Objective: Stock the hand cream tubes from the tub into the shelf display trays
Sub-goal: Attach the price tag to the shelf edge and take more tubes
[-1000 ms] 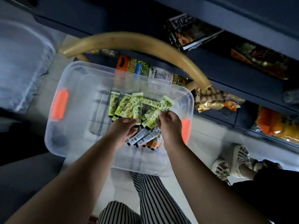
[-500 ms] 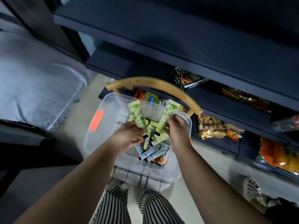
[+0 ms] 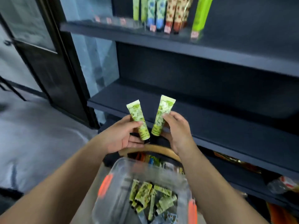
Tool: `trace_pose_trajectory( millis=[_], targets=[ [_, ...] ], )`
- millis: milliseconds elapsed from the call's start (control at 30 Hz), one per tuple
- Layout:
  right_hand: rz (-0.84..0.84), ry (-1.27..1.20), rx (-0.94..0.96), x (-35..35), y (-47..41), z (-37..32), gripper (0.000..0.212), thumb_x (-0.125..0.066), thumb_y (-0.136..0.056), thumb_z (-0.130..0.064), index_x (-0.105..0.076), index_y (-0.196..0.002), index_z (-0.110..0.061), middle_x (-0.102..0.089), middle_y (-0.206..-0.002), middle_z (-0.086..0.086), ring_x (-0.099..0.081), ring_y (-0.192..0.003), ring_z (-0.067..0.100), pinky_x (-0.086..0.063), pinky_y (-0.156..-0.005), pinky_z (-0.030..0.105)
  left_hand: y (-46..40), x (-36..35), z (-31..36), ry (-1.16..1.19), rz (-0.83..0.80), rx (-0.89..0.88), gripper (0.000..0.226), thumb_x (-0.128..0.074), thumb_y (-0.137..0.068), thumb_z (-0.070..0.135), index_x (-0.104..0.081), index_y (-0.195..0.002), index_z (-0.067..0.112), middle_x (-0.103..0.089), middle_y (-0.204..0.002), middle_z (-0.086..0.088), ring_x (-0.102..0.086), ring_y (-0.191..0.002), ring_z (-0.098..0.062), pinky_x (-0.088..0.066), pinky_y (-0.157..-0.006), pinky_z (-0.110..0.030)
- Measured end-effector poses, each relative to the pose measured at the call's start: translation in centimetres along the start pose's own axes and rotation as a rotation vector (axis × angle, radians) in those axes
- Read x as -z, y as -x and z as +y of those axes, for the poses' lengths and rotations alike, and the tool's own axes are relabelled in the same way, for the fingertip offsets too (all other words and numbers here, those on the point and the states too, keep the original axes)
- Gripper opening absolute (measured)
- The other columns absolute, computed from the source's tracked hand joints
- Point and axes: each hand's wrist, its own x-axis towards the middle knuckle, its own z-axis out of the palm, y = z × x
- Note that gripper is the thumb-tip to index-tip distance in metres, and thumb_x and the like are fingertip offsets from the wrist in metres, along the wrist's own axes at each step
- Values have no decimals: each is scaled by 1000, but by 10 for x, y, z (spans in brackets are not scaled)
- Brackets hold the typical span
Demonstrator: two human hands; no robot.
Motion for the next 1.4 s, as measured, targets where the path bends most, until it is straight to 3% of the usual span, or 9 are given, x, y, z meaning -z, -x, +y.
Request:
trace_pose_trajectory(
  millis=[133,267,400,633,900,1067,1200,1333,1400],
  targets=[
    [-58,-1,134,-40,-18,-46,15,-51,-91,-13,-66,-91,-16,-67,-74,-6,-61,-66,6,-53,-68,33,-7,32,63,-106,-64,-117,16,-47,-94,19,-53,-108,23,-67,-102,-15,-70,-79,-32,-59,-69,-40],
    [-29,-4,261,-80,-41,-80,19,-50,-91,-9,-63,-80,-15,-60,-66,-4,-55,-56,3,-49,-59,24,-26,65,124,-204,-130,-211,22,-48,-94,20,-50,-116,24,-67,-107,-12,-70,-83,-33,-59,-68,-40],
    [21,-31,329,-122,-66,-108,19,-51,-92,-13,-62,-77,-13,-61,-71,1,-56,-65,12,-51,-61,27,-48,96,182,-224,-217,-267,20,-48,-93,20,-54,-112,26,-67,-108,-14,-69,-87,-36,-58,-70,-43],
    [124,-36,422,-176,-100,-157,17,-52,-92,-12,-62,-80,-20,-64,-74,-4,-59,-64,8,-54,-64,31,-79,127,246,-328,-295,-368,16,-50,-92,23,-52,-106,31,-64,-114,-2,-70,-84,-28,-59,-70,-38],
    [188,-41,433,-188,-107,-185,23,-54,-91,-20,-50,-68,-17,-49,-59,-5,-47,-49,7,-48,-55,28,-75,144,272,-437,-184,-488,13,-55,-89,11,-55,-99,19,-70,-96,-7,-69,-85,-18,-56,-67,-29],
    [200,132,488,-197,-128,-198,15,-57,-88,-21,-53,-75,-15,-42,-69,6,-41,-64,19,-48,-73,43,-84,161,303,-521,-163,-548,16,-57,-87,7,-55,-95,21,-67,-97,-5,-65,-86,-20,-52,-68,-31],
    [223,218,570,-209,-155,-220,30,-56,-89,-13,-62,-62,-25,-57,-56,-13,-51,-63,13,-46,-69,38,-120,173,345,-535,-193,-610,20,-57,-86,5,-53,-93,24,-64,-96,-2,-63,-83,-21,-52,-78,-42],
    [279,315,649,-229,-193,-254,20,-55,-87,-3,-57,-73,-17,-57,-69,-1,-57,-62,12,-52,-58,27,-175,184,390,-545,-242,-691,19,-59,-85,9,-53,-94,25,-61,-80,4,-62,-63,-6,-54,-67,-33],
    [314,347,664,-238,-217,-272,20,-54,-87,1,-54,-75,-15,-57,-69,-1,-58,-56,8,-53,-52,23,-204,188,413,-548,-291,-674,12,-58,-86,13,-55,-92,23,-67,-85,4,-66,-70,-8,-55,-63,-28]
  ],
)
